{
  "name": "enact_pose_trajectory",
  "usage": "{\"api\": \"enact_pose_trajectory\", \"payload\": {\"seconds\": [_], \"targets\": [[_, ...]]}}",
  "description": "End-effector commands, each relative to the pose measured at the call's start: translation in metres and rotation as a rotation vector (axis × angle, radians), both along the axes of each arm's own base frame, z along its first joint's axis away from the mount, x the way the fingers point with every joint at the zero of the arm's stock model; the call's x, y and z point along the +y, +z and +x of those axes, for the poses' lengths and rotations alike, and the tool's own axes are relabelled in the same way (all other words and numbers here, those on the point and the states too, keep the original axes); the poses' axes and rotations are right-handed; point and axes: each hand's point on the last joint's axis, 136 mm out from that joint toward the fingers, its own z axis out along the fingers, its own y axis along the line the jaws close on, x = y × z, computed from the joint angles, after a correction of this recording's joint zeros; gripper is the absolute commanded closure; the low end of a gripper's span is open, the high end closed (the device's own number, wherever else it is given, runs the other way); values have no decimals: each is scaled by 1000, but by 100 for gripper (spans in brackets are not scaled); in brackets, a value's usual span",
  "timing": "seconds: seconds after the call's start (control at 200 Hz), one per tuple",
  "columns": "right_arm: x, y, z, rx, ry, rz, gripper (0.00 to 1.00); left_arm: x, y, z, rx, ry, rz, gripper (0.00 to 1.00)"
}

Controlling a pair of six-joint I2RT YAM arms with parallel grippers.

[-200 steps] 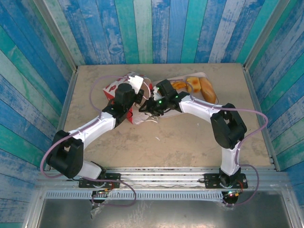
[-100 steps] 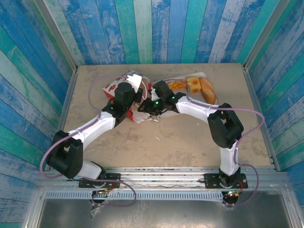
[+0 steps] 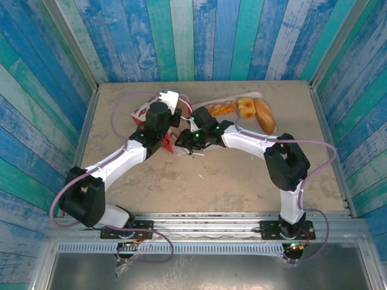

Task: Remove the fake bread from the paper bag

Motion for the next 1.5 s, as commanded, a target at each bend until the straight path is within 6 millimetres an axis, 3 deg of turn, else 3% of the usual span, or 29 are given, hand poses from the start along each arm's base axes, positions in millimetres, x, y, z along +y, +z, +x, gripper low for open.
{"api": "enact_pose_trajectory", "payload": {"seconds": [0.0, 0.145, 0.431, 0.666, 0.821, 1.112, 1.493], "targets": [[1, 6, 8, -40, -10, -35, 54, -11, 25, -8, -66, -76, -46, 100], [9, 5, 14, -42, 4, -27, 54, -17, 25, -19, -77, -146, -43, 100], [22, 6, 18, -37, 50, -15, 54, -22, 24, -23, -75, -182, -32, 100], [1, -8, 27, -22, -11, -129, 51, -22, 25, -24, -76, -187, -33, 100], [0, -7, 28, -29, -14, -132, 52, -21, 26, -24, -85, -182, -34, 100], [3, 9, 29, -81, 26, -114, 78, -16, 20, -26, -87, -162, -28, 100], [-9, 33, 17, -113, 32, -103, 96, -6, 13, -24, -107, -108, -21, 100]]}}
